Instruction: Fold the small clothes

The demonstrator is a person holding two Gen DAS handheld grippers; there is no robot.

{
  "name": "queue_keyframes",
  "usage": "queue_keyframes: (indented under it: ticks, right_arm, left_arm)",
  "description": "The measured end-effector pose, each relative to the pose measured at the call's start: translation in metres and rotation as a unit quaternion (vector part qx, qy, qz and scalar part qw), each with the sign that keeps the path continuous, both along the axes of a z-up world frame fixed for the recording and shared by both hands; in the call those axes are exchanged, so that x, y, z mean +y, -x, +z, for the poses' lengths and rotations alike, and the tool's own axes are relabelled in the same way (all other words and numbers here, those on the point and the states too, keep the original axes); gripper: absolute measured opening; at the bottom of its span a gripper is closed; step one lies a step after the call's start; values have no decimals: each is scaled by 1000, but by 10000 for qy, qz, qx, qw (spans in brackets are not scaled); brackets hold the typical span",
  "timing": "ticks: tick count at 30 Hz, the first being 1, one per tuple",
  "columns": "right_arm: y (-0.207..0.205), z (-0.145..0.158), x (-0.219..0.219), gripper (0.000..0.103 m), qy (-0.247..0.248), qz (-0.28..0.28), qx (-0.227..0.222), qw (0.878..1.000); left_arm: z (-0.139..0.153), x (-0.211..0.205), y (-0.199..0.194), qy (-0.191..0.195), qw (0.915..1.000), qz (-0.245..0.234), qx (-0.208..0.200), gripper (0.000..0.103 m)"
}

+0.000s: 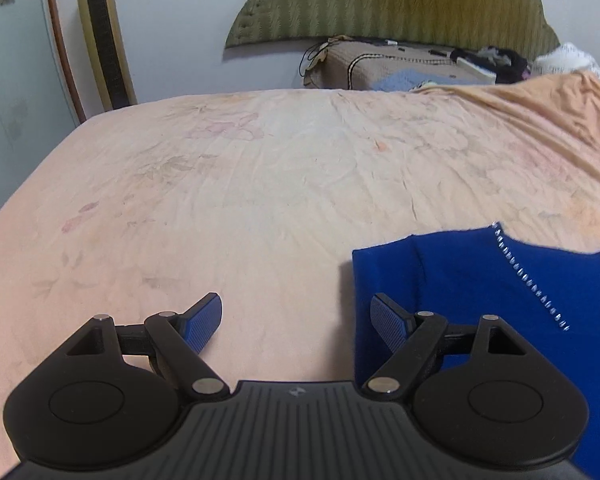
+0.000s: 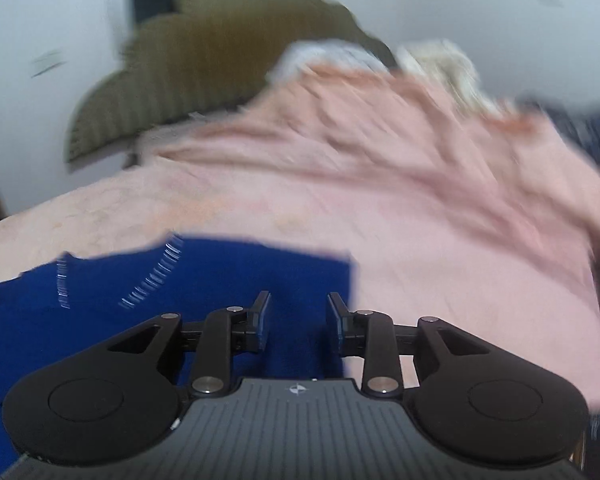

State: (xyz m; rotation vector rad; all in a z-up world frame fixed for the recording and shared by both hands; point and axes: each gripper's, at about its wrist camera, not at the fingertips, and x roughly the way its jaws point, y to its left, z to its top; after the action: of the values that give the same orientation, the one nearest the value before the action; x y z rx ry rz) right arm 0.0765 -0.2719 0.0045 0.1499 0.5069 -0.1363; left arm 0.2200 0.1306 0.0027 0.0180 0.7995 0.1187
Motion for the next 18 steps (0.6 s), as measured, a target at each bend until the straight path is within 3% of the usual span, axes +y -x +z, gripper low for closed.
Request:
queue_keyframes:
  ticks: [2,4,8,12,18]
  right_arm:
    - [-16,13,24,35,1,717,-25,9974]
    - [-39,21,55,41,-180,1612,128,9867]
    - [-87,17,132,46,-327,3241,484,9442]
    - [-131,-6,195,46,-197,3815,936,9194]
    - [-185,-36,232,53,-825,4307,1481,8865]
  left_arm:
    - [-6,-3,-1,-191,9998,3,20,82]
    - [-14,-4,-2,-406,9991,71,90,82]
    - [-27,7,2,-648,9974,249,193,82]
    - [-31,19,9,-587,9977,251,235,82]
    - [-32,23,17,-611,9979,146,167,82]
